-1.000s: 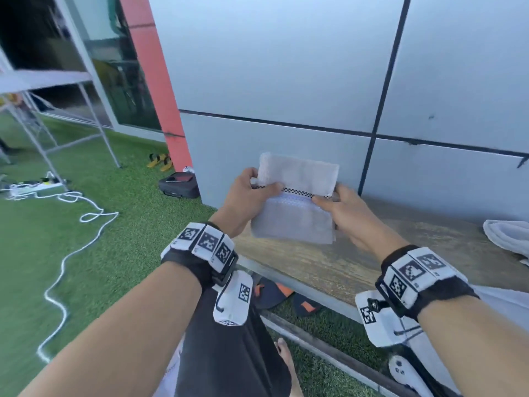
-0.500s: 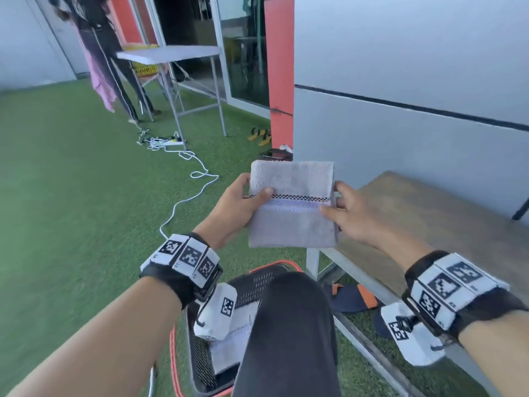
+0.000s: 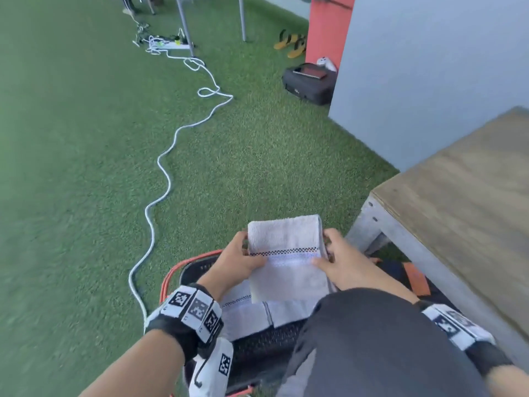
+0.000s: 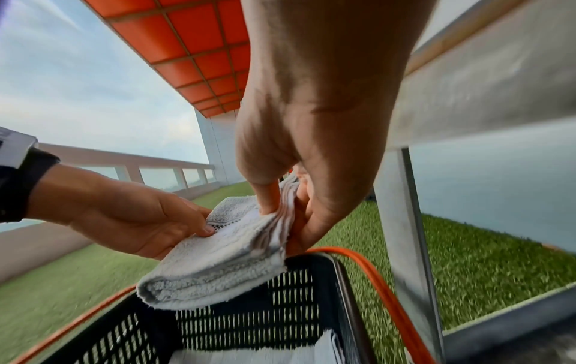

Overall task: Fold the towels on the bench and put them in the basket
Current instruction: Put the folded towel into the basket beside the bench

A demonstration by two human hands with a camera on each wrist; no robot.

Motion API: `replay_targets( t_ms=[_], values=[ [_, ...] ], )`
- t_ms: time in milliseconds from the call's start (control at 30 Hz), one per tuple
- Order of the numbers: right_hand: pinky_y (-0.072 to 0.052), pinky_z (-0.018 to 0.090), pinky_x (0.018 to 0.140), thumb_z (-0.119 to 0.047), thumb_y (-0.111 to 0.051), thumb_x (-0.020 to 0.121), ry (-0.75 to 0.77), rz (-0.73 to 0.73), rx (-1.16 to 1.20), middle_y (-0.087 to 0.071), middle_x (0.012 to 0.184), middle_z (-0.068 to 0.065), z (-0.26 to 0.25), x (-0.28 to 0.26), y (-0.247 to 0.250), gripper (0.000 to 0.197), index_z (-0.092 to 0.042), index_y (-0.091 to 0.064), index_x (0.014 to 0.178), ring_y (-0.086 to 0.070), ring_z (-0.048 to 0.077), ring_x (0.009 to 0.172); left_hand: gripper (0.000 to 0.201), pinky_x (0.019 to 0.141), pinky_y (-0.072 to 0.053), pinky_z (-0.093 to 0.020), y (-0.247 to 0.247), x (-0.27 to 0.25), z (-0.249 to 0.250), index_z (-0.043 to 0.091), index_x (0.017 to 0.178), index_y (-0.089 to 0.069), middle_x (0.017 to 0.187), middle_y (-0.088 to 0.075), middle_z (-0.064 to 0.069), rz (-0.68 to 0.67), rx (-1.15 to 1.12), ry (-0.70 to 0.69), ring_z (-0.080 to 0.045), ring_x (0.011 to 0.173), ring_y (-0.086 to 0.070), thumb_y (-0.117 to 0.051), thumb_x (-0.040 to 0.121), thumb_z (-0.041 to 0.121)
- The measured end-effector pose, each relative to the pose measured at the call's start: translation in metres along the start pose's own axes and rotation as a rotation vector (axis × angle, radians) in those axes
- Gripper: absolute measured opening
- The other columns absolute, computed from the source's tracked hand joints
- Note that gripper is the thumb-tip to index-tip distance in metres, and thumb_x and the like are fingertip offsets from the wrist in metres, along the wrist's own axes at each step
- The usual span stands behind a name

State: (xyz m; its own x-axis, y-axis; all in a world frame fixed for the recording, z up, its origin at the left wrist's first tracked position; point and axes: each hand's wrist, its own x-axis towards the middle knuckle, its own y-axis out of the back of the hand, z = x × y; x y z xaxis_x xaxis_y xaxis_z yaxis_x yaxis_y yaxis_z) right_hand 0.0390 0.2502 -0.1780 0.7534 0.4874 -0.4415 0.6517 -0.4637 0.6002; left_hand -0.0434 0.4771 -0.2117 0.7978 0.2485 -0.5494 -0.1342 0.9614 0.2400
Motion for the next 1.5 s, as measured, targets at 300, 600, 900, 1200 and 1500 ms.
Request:
replay_targets(
  t_ms=[300,600,900,1200,1500],
  values=[
    [-0.026,0.022,0.042,-0.016,-0.054,0.098,-0.015,-0.211,-0.089,-0.031,0.069,-0.001,0.028,0.044,-0.070,0.034,-0.020,-0.022,0.110,-0.029,0.010,0.047,0.041,0.051,-0.043,-0.025,-0.018,0.020,-0.088,0.021,0.115,-0.038,0.088,-0.055,-0.005,0.151,0.118,0.215,-0.014,0.056,-0.047,-0.069,0.090,0.008],
    [-0.043,0.029,0.077,-0.017,-0.050,0.101,-0.052,-0.515,-0.070,-0.055,0.128,0.003,0.016,0.078,-0.125,0.037,-0.027,-0.045,0.137,-0.058,0.014,0.092,0.021,0.038,-0.037,-0.016,-0.002,0.021,-0.127,0.017,0.094,-0.072,0.104,-0.068,0.005,0.327,0.165,0.341,-0.008,0.049,-0.049,-0.059,0.091,0.000],
    [-0.040,0.032,0.100,-0.021,-0.048,0.102,-0.126,-0.682,-0.122,-0.032,0.160,0.004,0.020,0.082,-0.142,0.066,-0.032,-0.016,0.158,-0.049,0.023,0.132,0.044,0.066,-0.047,-0.020,-0.008,0.020,-0.132,0.009,0.129,-0.064,0.125,-0.066,-0.009,0.378,0.218,0.481,-0.018,0.086,-0.061,-0.050,0.090,-0.006],
    [-0.035,0.040,0.113,-0.026,-0.048,0.103,-0.097,-0.526,-0.054,-0.036,0.158,0.004,0.015,0.082,-0.121,0.056,-0.026,-0.027,0.155,-0.042,0.025,0.139,0.028,0.063,-0.049,-0.027,-0.011,0.017,-0.104,0.002,0.111,-0.058,0.088,-0.059,-0.003,0.399,0.298,0.571,-0.017,0.072,-0.058,-0.058,0.092,0.021],
    [-0.045,0.027,0.086,-0.017,-0.055,0.099,0.134,0.036,0.100,-0.063,0.112,-0.010,-0.028,0.028,0.003,0.017,-0.033,-0.059,0.100,-0.061,0.005,0.092,0.024,0.053,-0.046,-0.022,0.000,0.015,0.017,0.015,0.074,-0.054,0.064,-0.050,0.004,0.261,0.326,0.252,-0.011,0.054,-0.045,-0.061,0.091,0.029]
  ],
)
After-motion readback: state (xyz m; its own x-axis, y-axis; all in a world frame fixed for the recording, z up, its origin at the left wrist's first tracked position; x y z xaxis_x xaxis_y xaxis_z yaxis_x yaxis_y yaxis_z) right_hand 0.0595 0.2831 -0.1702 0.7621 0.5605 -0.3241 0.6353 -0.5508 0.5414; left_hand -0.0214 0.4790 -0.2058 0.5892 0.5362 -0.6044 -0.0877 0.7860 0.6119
